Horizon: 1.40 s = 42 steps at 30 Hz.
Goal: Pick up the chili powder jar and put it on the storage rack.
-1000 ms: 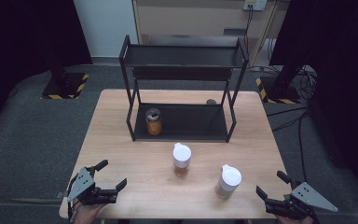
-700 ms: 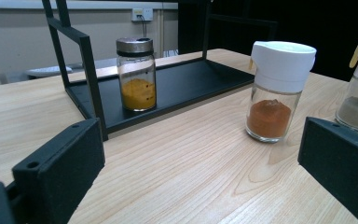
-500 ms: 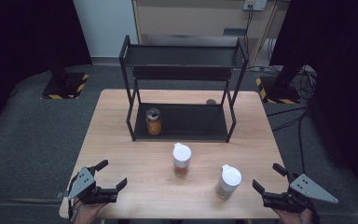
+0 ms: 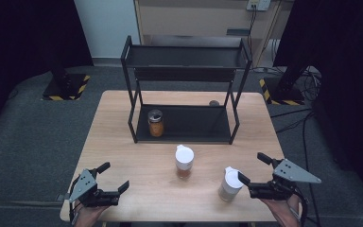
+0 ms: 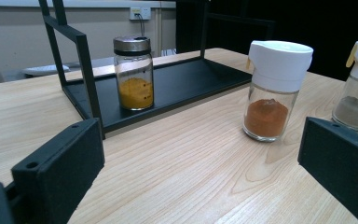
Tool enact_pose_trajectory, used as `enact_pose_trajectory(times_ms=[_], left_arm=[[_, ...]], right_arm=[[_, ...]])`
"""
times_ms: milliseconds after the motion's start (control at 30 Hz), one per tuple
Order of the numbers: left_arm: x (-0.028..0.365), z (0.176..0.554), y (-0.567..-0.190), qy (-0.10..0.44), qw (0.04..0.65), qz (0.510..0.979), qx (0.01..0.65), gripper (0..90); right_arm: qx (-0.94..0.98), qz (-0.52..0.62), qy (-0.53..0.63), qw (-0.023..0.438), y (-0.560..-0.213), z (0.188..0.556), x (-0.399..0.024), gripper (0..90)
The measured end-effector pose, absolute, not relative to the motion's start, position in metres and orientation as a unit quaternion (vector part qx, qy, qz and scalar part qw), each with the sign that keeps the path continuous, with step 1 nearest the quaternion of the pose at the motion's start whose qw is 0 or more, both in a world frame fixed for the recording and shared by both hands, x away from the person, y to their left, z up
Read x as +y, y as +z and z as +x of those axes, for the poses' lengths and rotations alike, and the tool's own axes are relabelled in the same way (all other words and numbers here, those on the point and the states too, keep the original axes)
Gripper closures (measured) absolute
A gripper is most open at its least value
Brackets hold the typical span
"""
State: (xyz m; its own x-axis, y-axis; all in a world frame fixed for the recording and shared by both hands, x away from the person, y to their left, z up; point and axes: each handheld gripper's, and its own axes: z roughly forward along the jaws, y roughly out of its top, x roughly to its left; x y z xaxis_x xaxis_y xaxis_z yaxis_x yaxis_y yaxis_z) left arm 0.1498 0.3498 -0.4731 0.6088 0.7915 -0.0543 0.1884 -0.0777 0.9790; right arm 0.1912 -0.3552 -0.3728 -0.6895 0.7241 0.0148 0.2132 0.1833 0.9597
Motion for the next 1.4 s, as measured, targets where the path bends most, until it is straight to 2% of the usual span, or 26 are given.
enact_pose_trajectory(times_ms=[567,933,1400], left_arm=[[0.350,0.150,-0.473,0.259,0.578,0.687,0.356,0.0],[0.351,0.150,-0.473,0.257,0.579,0.686,0.357,0.0],[0.351,0.151,-0.473,0.256,0.580,0.687,0.355,0.0]], right_arm=[[0.763,0.288,0.544,0.195,-0.358,0.228,-0.309,5.5],[0.774,0.291,0.540,0.156,-0.350,0.251,-0.283,5.6],[0.810,0.287,0.495,0.132,-0.335,0.276,-0.238,6.3]])
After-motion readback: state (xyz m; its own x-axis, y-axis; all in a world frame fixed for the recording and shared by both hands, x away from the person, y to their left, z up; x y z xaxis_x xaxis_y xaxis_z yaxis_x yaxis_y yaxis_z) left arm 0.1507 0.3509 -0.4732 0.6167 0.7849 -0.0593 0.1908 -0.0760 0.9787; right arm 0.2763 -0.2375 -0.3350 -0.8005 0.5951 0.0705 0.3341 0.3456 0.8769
